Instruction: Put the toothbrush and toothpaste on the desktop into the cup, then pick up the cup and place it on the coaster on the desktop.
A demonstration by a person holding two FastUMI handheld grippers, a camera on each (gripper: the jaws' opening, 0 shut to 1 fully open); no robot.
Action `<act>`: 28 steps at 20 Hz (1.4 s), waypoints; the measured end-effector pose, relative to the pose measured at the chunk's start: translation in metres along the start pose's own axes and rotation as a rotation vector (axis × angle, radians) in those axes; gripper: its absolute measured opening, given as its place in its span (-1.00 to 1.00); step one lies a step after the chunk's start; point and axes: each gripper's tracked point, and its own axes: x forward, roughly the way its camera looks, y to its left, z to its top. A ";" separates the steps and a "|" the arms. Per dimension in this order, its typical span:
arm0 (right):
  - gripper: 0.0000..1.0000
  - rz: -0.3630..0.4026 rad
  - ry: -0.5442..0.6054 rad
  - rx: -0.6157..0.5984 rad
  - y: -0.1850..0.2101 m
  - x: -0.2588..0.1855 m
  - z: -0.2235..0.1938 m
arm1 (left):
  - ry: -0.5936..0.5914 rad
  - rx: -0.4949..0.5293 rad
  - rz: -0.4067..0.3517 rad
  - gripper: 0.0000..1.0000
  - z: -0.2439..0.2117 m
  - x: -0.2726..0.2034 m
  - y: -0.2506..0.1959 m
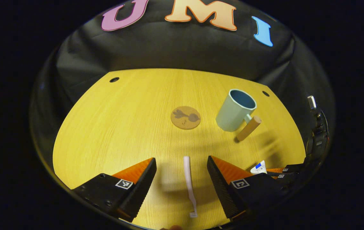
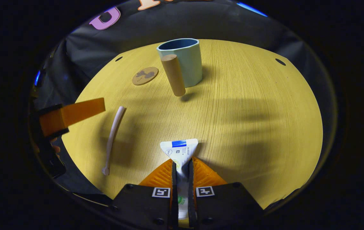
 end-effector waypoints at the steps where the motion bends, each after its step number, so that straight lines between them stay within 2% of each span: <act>1: -0.70 0.003 -0.001 -0.002 0.000 0.000 0.000 | 0.029 0.002 -0.001 0.89 -0.003 0.003 -0.001; 9: -0.70 0.030 0.001 -0.004 0.001 0.001 0.000 | 0.191 0.056 0.053 0.90 -0.037 0.023 0.003; 14: -0.70 0.040 -0.001 -0.005 0.001 0.002 0.000 | 0.292 0.067 0.062 0.92 -0.055 0.025 0.002; 15: -0.70 0.042 -0.001 -0.004 0.001 0.001 0.000 | 0.270 0.072 0.056 0.94 -0.052 0.030 0.003; 20: -0.70 0.052 -0.001 -0.003 0.002 0.001 0.001 | 0.317 0.069 0.064 0.95 -0.053 0.029 0.001; 23: -0.71 0.057 -0.001 -0.006 0.002 0.002 0.000 | 0.318 0.113 0.035 0.69 -0.051 0.033 -0.007; 24: -0.70 0.058 -0.001 -0.006 0.002 0.002 0.000 | 0.318 0.117 0.031 0.38 -0.050 0.032 -0.008; 25: -0.70 0.060 -0.001 -0.008 0.002 0.002 0.000 | 0.315 0.118 0.029 0.29 -0.049 0.033 -0.008; 27: -0.70 0.060 -0.001 -0.012 0.002 0.002 0.000 | 0.298 0.107 0.025 -0.06 -0.046 0.036 -0.007; 28: -0.70 0.059 -0.002 -0.014 0.002 0.002 0.000 | 0.285 0.091 0.024 -0.40 -0.044 0.037 -0.006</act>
